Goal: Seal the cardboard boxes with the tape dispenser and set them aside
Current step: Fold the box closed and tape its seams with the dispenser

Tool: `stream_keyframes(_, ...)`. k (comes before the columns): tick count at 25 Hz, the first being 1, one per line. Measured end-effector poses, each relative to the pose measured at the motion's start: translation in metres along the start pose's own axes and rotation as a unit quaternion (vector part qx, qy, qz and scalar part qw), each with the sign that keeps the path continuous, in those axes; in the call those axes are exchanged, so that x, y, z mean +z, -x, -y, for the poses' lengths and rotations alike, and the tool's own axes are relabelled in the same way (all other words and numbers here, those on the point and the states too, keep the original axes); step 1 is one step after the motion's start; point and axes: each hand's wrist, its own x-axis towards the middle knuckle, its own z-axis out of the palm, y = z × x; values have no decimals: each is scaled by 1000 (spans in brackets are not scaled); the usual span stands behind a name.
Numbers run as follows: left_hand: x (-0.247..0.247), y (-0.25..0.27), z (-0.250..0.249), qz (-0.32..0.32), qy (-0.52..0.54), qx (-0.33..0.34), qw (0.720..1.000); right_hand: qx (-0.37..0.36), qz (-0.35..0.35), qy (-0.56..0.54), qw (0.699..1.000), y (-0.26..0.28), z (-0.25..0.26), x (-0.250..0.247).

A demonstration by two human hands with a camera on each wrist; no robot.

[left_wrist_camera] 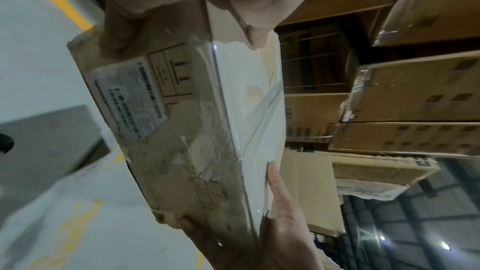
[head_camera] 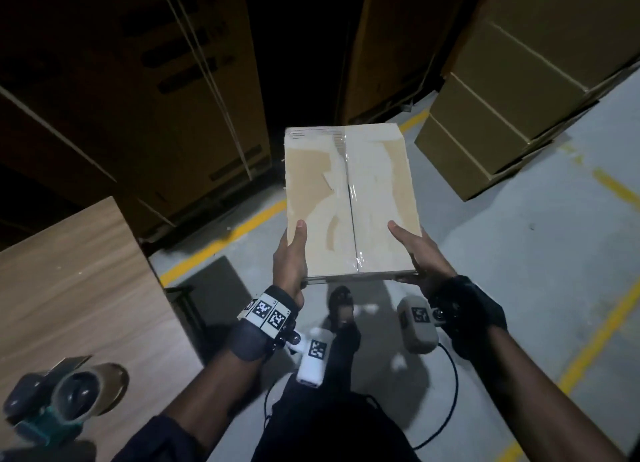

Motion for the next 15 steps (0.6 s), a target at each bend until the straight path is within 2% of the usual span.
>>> stream_keyframes(2,43,-47,-15,2,-7,-24,1000,38,17,12,999,-56,31,-23)
stream_keyframes(4,77,-87,-22,4,-20,-43,999,42,70,-10,997,-104,57,-40)
stream_keyframes(9,141,-175,-33,-16,-128,-71,989,87,75,-35,993,-224,83,-73)
stream_keyframes(11,159,-214,-33,-11,-140,-79,987,105,85,7,991,-273,90,-79)
stream_keyframes(14,190,-266,-25,-14,-86,-110,990,95,110,106,984,-354,93,-93)
stream_keyframes(15,201,-280,-21,-13,-74,-128,989,109,105,109,982,-379,91,-99)
